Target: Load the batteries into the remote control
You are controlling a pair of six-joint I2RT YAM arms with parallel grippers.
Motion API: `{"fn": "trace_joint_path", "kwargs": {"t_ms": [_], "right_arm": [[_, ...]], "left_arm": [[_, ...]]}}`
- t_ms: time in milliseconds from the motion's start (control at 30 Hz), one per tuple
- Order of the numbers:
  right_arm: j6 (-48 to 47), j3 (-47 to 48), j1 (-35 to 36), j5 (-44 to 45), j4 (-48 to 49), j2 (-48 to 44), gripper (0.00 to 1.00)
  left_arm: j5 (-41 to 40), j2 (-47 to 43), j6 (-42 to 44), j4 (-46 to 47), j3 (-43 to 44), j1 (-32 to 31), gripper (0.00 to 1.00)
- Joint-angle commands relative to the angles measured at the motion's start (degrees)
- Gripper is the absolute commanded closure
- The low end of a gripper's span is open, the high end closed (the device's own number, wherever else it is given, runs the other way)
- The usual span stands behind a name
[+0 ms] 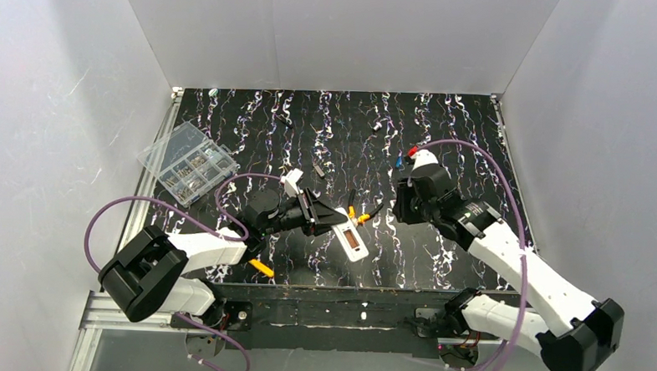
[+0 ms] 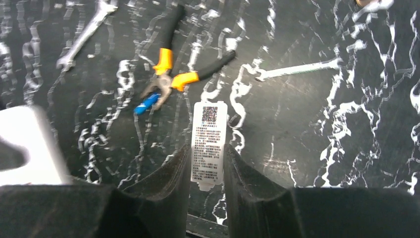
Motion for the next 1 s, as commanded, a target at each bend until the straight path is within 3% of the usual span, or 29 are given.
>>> {"fn": "trace_joint_path", "kwargs": {"t_ms": [0,267,667,733,900,967], "right_arm": [[0.28,-3.6,-7.74,-5.59,9.78,2.22,0.73],[0.33,-5.2,-10.24,-8.0,11.66,13.41,0.76],[6.8,-15.32,-9.86,-9.83,12.97,15.5,0.76],[6.85,-14.71,-9.49,-9.33,12.19,17.35,0.7],[7.28,-14.57,-9.01,-8.1,12.03,16.89,0.41],[7.33,-14.43,-8.98,-7.1,11.59,16.14,0.36]], "left_arm": [[1.52,-2.68,0.17,3.79,-0.79,-0.2,1.0],[1.31,-3.25,0.53,3.0,-1.1,-0.21,1.0],[1.56,-0.73,0.05,3.74,-0.39,-0.22,1.0],[1.59,-0.14,-0.31,4.16,-0.16,-0.23,1.0],[1.61,-0.26,-0.36,3.94,-0.12,-0.19,1.0],[1.61,-0.41,-0.31,3.74,-0.05,-0.24,1.0]]}}
